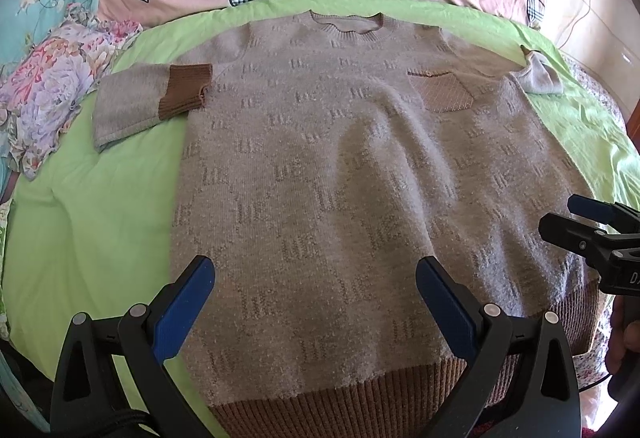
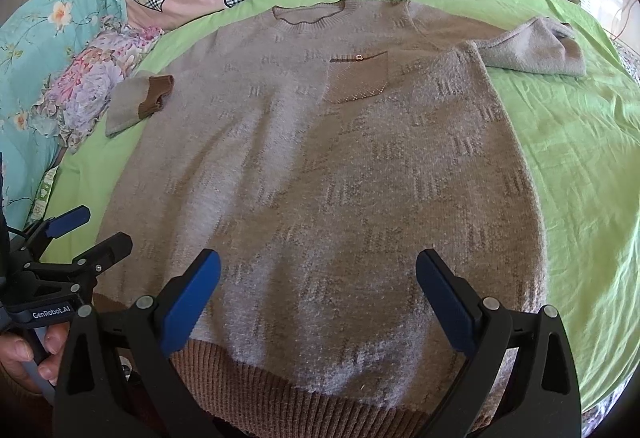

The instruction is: Fold small clothes

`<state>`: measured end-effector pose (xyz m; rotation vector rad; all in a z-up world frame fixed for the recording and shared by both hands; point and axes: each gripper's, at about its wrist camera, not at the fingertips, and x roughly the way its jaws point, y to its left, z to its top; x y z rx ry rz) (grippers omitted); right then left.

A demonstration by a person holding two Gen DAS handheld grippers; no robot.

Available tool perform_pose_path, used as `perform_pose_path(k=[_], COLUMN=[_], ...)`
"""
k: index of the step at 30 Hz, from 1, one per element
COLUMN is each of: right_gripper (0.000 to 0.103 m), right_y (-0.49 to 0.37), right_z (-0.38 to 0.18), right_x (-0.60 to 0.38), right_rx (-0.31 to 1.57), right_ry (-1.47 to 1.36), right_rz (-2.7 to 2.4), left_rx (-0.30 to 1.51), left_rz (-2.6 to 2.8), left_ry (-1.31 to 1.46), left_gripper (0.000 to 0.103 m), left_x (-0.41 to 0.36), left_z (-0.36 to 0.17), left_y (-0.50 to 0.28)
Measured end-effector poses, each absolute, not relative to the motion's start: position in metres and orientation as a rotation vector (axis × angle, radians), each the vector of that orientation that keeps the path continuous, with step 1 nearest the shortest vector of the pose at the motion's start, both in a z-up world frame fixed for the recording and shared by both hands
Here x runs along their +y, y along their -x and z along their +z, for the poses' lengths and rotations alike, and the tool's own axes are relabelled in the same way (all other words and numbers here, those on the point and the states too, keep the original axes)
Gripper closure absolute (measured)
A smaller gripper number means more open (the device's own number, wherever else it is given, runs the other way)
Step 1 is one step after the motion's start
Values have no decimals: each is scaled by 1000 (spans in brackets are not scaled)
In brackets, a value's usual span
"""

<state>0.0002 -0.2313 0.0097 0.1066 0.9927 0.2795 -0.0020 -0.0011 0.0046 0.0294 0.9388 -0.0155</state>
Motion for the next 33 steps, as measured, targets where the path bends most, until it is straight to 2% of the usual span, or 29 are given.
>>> perform_pose_path(k=[5, 14, 23, 33], right_gripper=[5, 5, 5, 5], right_y=[2, -2, -4, -18], right_z=[12, 14, 15, 20], right_x=[-232, -232, -239, -267], right_rx=[974, 1052, 959, 971], right_ry=[-111, -97, -145, -186], right_rz=[280, 264, 285, 240], left_rx=[959, 952, 901, 919], left_rz=[-22, -21, -31, -23], left_ry=[-22, -35, -34, -29], left_gripper=[2, 2, 2, 2], left_x=[-1, -3, -3, 2], left_z=[5, 6, 5, 5], left_y=[1, 0, -5, -25])
